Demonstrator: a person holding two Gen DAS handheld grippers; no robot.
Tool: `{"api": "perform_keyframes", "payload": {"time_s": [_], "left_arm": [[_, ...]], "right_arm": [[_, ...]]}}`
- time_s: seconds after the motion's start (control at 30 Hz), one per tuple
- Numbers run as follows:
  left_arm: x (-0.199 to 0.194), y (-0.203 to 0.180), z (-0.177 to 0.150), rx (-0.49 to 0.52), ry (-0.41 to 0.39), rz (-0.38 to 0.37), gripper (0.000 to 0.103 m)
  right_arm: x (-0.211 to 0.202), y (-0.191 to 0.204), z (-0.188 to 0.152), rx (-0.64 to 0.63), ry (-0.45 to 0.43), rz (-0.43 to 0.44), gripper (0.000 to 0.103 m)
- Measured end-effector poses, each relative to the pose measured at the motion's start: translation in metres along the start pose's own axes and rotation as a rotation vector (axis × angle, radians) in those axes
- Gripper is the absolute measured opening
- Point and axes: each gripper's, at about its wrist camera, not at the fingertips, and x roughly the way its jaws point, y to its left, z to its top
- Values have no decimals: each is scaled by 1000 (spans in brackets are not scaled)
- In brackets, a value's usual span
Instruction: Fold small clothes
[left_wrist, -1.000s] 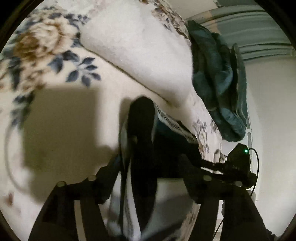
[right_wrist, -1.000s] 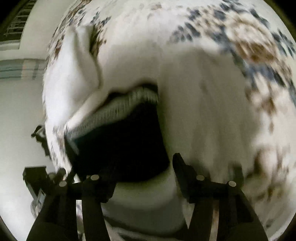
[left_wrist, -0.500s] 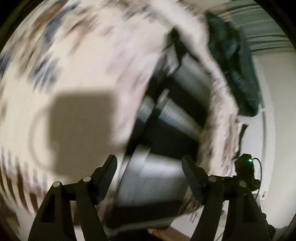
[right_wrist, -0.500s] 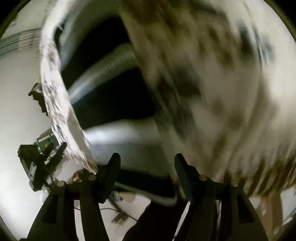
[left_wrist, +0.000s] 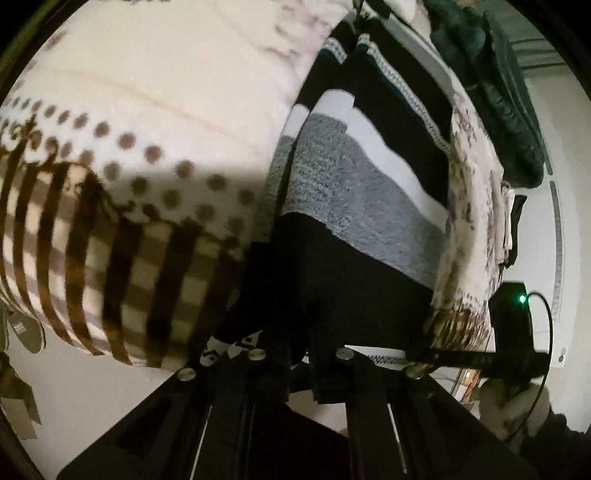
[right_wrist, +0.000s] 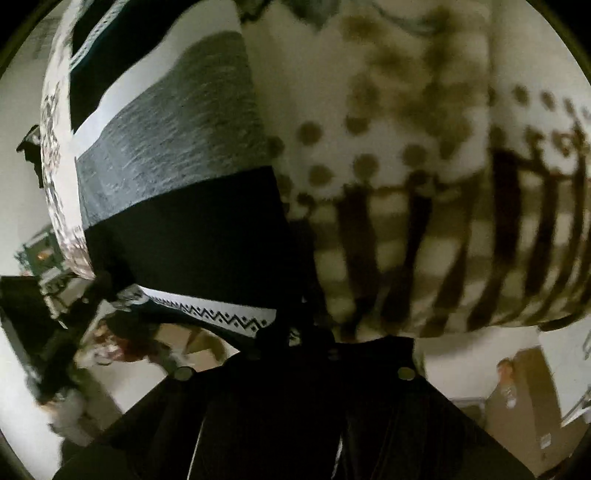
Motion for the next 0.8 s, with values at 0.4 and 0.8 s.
{"api": "perform_keyframes", "payload": {"time_s": [0.4, 0.8], "left_arm": [[-20, 37, -4, -102, -36, -109, 56], [46, 24, -1, -38, 136, -203, 68]], "right_arm": [[-1, 4, 4, -2, -1, 92, 55], [59, -19, 19, 115, 99, 351, 55]]}}
